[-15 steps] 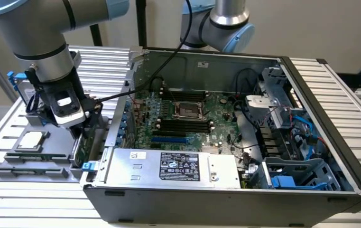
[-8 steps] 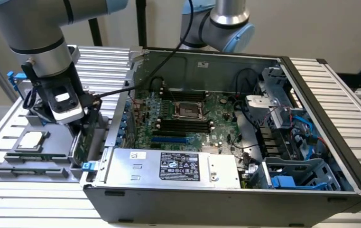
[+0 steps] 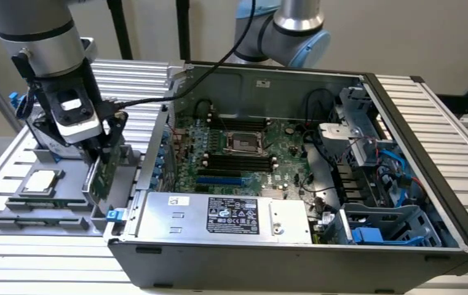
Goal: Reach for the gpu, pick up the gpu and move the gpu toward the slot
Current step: 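Pick up the gpu and move the gpu toward the slot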
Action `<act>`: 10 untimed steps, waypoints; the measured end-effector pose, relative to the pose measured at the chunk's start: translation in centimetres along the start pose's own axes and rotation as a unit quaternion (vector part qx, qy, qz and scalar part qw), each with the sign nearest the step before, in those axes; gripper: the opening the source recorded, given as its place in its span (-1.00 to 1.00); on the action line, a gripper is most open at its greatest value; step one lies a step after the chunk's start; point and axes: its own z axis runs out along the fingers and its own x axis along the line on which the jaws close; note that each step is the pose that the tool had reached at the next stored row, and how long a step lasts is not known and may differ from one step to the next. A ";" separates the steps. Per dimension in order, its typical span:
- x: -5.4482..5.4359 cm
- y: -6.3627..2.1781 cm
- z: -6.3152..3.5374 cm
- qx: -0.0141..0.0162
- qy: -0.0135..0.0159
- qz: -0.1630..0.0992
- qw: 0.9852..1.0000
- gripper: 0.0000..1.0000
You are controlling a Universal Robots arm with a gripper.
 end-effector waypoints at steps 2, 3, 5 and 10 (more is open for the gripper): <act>0.0 -0.02 -0.94 0.000 0.000 0.000 1.000 -0.47; -0.1 -0.03 -1.38 0.000 0.000 0.000 1.000 -0.47; -0.1 -0.04 -2.27 0.000 0.000 0.000 1.000 -0.47; -0.4 -0.11 -4.57 0.000 0.000 0.000 1.000 -0.47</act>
